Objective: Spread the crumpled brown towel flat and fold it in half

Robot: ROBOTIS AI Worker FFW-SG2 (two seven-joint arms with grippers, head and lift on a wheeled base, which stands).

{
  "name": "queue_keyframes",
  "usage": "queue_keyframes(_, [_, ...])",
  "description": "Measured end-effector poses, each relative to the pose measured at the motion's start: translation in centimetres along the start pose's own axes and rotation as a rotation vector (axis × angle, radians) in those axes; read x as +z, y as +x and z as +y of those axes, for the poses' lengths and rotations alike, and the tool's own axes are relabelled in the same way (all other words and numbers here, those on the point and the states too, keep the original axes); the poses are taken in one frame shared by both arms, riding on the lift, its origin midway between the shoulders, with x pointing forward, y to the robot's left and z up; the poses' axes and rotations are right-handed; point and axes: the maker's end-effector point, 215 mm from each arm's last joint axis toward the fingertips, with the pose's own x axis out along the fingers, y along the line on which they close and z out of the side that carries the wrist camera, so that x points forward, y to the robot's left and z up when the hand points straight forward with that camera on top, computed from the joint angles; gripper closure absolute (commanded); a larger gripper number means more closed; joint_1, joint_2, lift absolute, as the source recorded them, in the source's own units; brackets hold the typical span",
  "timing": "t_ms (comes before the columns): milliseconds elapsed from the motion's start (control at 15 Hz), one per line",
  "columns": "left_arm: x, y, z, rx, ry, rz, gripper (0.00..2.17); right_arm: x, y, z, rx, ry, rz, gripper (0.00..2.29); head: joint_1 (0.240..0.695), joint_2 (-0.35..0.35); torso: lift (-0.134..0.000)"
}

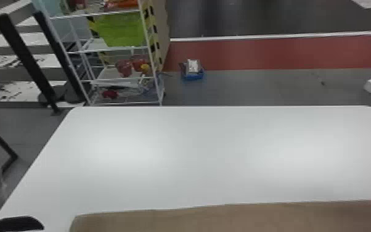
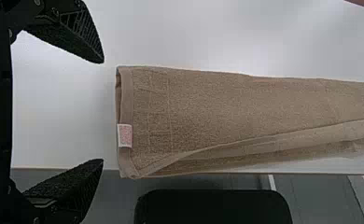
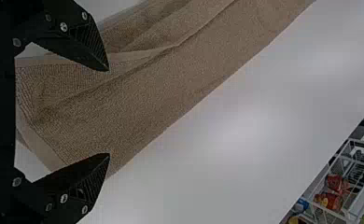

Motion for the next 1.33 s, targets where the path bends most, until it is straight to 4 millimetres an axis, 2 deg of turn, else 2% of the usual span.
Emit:
queue_keyframes(467, [-0.2, 0.4, 0.1, -0.004, -0.002, 0.0, 0.15, -1.2, 1.6, 2.2, 0.039, -0.028, 0.069, 0.41, 0.695, 0.179, -0.123])
queue_keyframes(600, [-0.3, 0.5, 0.2, -0.002, -0.004, -0.002, 0.15, -1.2, 2.0, 2.7, 0.047, -0.039, 0.081, 0.65, 0.695, 0.189, -0.123])
queue_keyframes(1000, [-0.3, 0.7, 0.2, -0.004, -0.008, -0.006, 0.15, -1.2, 2.3, 3.2, 0.053, -0.047, 0.094, 0.66, 0.695, 0.198, -0.123])
queue_keyframes(1133, [-0.3, 0.7, 0.2, -0.003, -0.008, -0.006, 0.15, -1.2, 2.3, 3.3, 0.054, -0.052, 0.097, 1.06, 0.695, 0.199, -0.123])
queue_keyframes(1333, [-0.3, 0.7, 0.2, -0.003, -0.008, -0.006, 0.15, -1.1, 1.8, 3.6, 0.05, -0.06, 0.101, 1.06, 0.695, 0.201, -0.123])
